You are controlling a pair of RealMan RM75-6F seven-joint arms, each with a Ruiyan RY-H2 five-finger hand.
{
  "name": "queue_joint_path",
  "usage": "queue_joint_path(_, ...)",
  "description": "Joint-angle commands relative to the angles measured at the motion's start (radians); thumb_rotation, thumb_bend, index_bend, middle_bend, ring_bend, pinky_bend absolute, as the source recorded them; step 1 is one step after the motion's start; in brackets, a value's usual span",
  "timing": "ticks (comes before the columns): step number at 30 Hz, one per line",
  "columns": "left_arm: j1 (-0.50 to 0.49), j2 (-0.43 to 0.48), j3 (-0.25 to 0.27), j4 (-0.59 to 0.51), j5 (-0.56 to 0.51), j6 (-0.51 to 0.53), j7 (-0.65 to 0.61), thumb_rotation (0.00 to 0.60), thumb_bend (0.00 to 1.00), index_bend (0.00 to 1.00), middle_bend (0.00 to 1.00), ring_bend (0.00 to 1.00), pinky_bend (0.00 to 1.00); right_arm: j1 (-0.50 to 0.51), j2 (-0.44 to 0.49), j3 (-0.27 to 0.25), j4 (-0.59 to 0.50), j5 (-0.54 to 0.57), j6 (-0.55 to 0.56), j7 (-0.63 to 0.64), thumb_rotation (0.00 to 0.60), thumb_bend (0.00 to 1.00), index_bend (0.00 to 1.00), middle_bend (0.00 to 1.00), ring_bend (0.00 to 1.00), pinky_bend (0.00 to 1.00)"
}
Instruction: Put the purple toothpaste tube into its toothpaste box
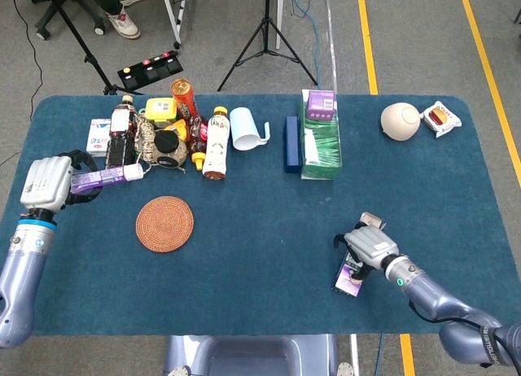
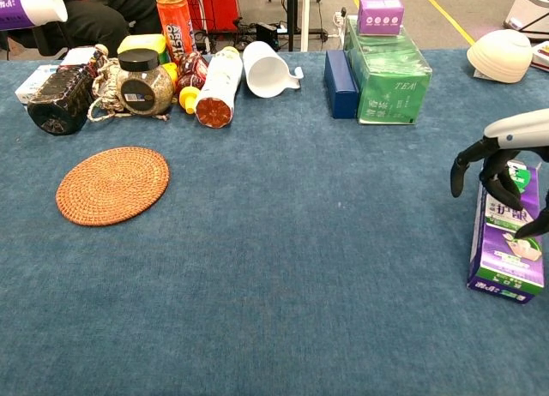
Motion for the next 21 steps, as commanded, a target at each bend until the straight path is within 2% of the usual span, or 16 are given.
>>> queue_joint_path(1,0.000,-0.001,0.001,0.002,0.000,0.001,0.001,0.600,0.27,0.58,0.41,0.39,0.62,-0.032,0.016,0.024,-0.024,-0.070,0.032,0.077,0.600,0.21,0.30,0.55,0.48,0.16)
queue_joint_path(5,0.000,-0.006,0.002,0.008,-0.006,0.002,0.005,0.600,0.27,0.58,0.41,0.39,0.62,-0.051,0.022,0.033,-0.052,-0.177,0.037,0.155,0.600,0.23,0.30,0.43,0.37,0.16)
queue_joint_path(8,0.000,-0.009,0.003,0.009,-0.008,0.003,0.008,0.600,0.27,0.58,0.42,0.39,0.62,-0.047,0.008,0.029,-0.050,-0.215,0.017,0.159,0.600,0.26,0.29,0.39,0.34,0.16)
queue_joint_path(15,0.001,-0.006,0.001,0.011,-0.011,0.007,0.009,0.600,0.27,0.58,0.41,0.39,0.62,-0.040,-0.019,0.009,-0.040,-0.238,-0.036,0.141,0.600,0.30,0.29,0.39,0.37,0.19)
queue_joint_path(21,-0.001,-0.009,0.001,0.022,-0.018,0.000,0.008,0.600,0.27,0.58,0.42,0.39,0.62,-0.045,-0.018,-0.008,-0.026,-0.234,-0.060,0.122,0.600,0.30,0.29,0.41,0.43,0.20)
